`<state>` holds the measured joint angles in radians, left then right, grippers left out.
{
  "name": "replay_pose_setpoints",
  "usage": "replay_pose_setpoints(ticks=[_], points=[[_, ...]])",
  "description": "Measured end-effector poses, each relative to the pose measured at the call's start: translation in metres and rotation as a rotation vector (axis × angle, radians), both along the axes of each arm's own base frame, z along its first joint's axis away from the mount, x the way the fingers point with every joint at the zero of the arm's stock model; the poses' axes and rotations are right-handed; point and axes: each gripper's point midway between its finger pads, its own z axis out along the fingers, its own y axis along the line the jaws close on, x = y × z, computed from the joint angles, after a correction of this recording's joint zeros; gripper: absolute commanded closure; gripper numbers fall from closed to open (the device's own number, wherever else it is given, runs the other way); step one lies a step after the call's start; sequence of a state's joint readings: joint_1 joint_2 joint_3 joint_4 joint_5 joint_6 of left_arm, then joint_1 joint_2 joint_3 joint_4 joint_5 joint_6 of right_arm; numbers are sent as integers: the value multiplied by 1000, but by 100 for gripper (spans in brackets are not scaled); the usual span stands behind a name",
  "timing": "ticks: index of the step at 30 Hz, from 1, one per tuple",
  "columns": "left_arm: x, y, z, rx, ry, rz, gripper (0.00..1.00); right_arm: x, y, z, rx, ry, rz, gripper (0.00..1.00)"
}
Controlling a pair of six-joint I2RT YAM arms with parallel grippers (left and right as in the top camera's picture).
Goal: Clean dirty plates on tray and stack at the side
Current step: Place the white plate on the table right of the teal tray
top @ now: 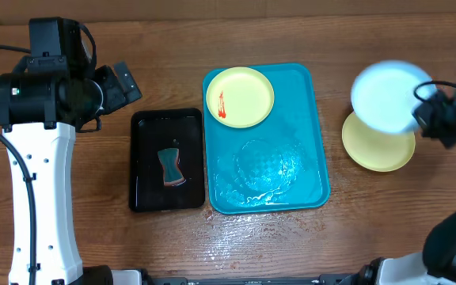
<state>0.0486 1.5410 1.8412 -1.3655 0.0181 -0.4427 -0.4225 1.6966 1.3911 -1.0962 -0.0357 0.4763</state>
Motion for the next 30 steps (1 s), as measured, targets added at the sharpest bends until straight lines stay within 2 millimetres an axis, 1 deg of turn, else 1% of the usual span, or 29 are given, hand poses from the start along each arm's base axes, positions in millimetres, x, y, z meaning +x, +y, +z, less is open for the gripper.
replay_pose_setpoints(ticks=[2,4,5,6,7,8,9,12,13,15,16,18,21,22,23,25,26,28,30], points=[[0,0,0,0,0,1,0,-15,-5,-27,43,60,-27,96],[0,0,0,0,0,0,0,-25,-4,-48,72,94,-34,96],[0,0,0,0,0,0,0,-28,-1,-55,82,105,-30,93],[0,0,0,0,0,0,0,-32,2,-61,94,113,-26,78],[0,0,0,0,0,0,0,-33,6,-64,102,116,-17,58],[0,0,0,0,0,0,0,-31,7,-66,104,106,-4,53],[0,0,0,0,0,0,0,-28,9,-65,111,94,16,51],[0,0,0,0,0,0,0,-24,19,-62,148,72,63,51],[0,0,0,0,0,0,0,-23,24,-58,163,56,86,51],[0,0,0,0,0,0,0,-15,36,-46,182,1,145,54],[0,0,0,0,0,0,0,-9,45,-35,187,-46,191,55],[0,0,0,0,0,0,0,5,68,-8,184,-159,311,56],[0,0,0,0,0,0,0,25,115,33,153,-314,512,57],[0,0,0,0,0,0,0,30,135,46,140,-364,588,57],[0,0,0,0,0,0,0,37,170,62,123,-426,710,56],[0,0,0,-1,0,0,0,46,200,67,82,-466,808,55],[0,0,0,0,-1,0,0,52,214,67,48,-481,851,55],[0,0,0,0,0,0,0,64,241,60,-10,-498,921,51],[0,0,0,0,0,0,0,75,263,50,-72,-507,974,50]])
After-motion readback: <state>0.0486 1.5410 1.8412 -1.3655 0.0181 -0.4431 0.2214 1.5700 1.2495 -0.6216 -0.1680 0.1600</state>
